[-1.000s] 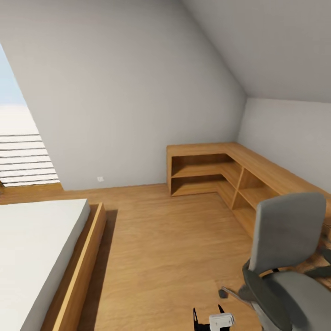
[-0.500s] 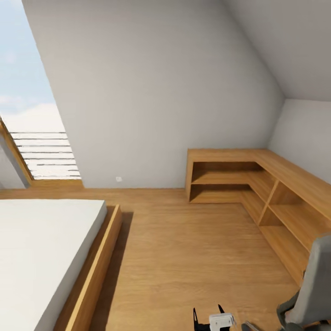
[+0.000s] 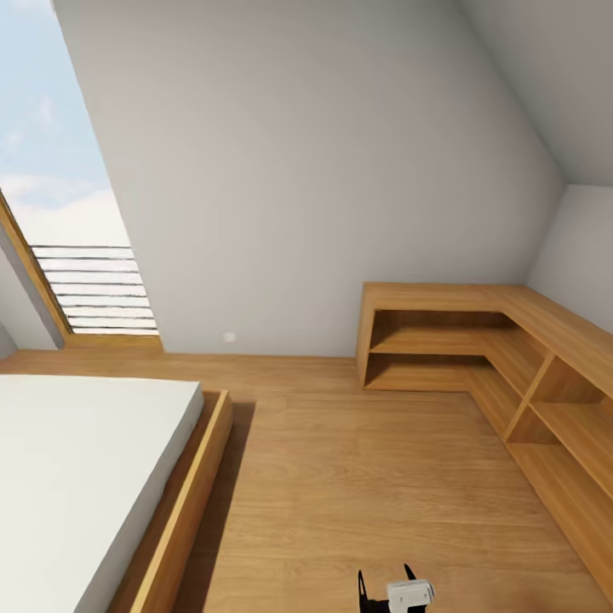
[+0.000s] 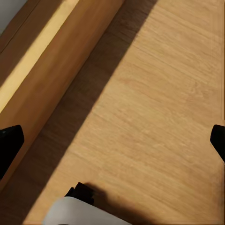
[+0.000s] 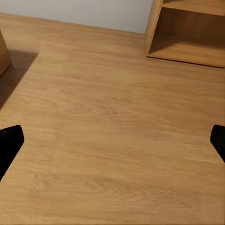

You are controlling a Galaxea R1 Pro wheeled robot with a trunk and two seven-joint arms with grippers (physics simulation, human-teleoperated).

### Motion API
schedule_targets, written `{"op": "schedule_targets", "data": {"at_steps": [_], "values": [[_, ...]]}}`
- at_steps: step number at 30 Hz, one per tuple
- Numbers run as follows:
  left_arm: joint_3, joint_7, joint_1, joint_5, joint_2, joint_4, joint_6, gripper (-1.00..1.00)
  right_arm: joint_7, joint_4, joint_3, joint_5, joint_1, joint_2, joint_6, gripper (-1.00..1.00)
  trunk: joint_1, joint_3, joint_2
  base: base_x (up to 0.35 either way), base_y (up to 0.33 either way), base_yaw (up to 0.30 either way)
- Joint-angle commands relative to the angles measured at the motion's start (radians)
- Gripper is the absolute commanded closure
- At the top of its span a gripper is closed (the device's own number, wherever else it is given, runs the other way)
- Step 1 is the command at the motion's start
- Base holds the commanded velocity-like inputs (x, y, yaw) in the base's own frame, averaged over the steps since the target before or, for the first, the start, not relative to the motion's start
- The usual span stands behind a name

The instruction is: In the bedroom, organize the workspace by keeping the computer under the desk, ensuring the monitor is on the desk, placing the keyboard on the desk next to the monitor, placing the mouse on the desk next to the keyboard, moving the folder from the swivel chair onto the desk next to the mouse, stacking the notebook on top of the folder with the pen on top of the notebook, and positioning the swivel chair next to the desk.

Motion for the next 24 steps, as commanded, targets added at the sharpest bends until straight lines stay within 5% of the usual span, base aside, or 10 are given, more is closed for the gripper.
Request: {"op": "schedule_targets", "data": {"at_steps": [1,24], "values": [[-0.009,0.008,-0.001,0.004,0.001,0.0,-0.004,-1.0,-0.006,0.001,0.009,-0.004,-0.001,0.0,-0.001,-1.0,0.001,-0.001,-0.001,0.335,0.0,0.002],[-0.009,0.008,-0.001,0.004,0.001,0.0,-0.004,-1.0,-0.003,0.002,0.011,-0.001,-0.001,-0.001,-0.001,-1.0,0.001,-0.001,-0.001,0.335,0.0,0.0]]}}
